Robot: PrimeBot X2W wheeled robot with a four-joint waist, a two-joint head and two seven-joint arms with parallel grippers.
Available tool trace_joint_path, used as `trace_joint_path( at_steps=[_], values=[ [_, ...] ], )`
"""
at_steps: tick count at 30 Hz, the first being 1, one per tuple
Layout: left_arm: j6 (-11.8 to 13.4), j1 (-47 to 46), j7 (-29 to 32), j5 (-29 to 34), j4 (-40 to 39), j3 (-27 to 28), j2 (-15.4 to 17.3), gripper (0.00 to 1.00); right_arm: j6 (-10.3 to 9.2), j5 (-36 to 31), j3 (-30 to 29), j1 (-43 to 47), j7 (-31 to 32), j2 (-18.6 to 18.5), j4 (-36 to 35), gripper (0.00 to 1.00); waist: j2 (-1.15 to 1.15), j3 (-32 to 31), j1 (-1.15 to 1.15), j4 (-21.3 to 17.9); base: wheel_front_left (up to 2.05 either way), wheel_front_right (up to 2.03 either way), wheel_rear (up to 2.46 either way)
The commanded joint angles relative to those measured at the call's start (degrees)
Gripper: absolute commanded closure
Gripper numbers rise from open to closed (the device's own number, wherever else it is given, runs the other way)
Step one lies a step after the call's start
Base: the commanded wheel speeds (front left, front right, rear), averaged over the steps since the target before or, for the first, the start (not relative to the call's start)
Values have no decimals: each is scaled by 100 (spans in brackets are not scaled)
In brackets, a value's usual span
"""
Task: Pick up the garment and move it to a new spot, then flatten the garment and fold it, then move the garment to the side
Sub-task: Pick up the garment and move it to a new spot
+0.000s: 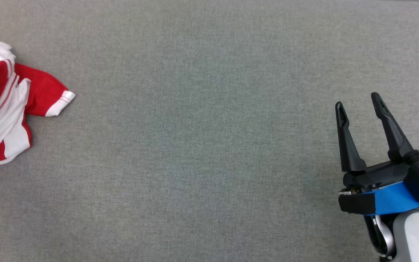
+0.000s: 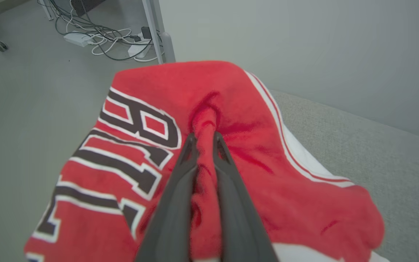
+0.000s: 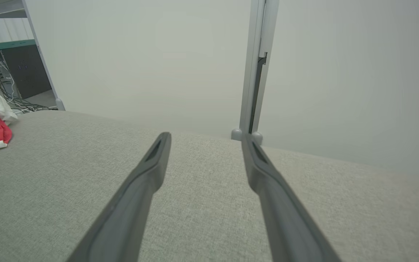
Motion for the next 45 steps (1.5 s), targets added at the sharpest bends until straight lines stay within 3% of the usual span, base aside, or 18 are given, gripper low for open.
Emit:
trace_joint_path(
  at_steps=[1, 10, 15, 21, 28, 36, 45],
  values=[
    [-39, -118, -121, 67, -77, -49, 92, 100, 1, 57, 15, -66, -62, -7, 86, 0, 0, -151, 0, -93, 0, 0, 0],
    [-75, -547, -1035, 376, -863, -520, 261, 100, 1, 263, 123, -109, -363, 90, 719, 0, 0, -737, 0, -365, 0, 0, 0],
    [-75, -771, -1279, 606, -1657, -869, 131, 100, 1, 313, 165, -119, -474, 174, 926, 0, 0, -940, 0, -637, 0, 0, 0],
    [-82, -925, -1108, 699, -2858, -1288, -68, 100, 1, 419, 292, -150, -562, 266, 1114, 0, 0, -1043, 0, -1139, 0, 0, 0],
    [-41, -935, -952, 582, -3955, -1718, -604, 100, 1, 590, 391, -256, -598, 312, 1218, 0, 0, -932, 0, -1778, 0, 0, 0],
    [-71, -694, -838, 587, -4370, -2418, -955, 100, 1, 881, 492, -333, -601, 319, 1146, 0, 0, -727, 0, -2233, 0, 0, 0],
    [-57, 334, -1350, 443, -3899, -3021, -1392, 100, 1, 950, 510, -348, -602, 318, 1139, 0, 0, -689, 0, -2189, 0, 0, 0]
  ],
)
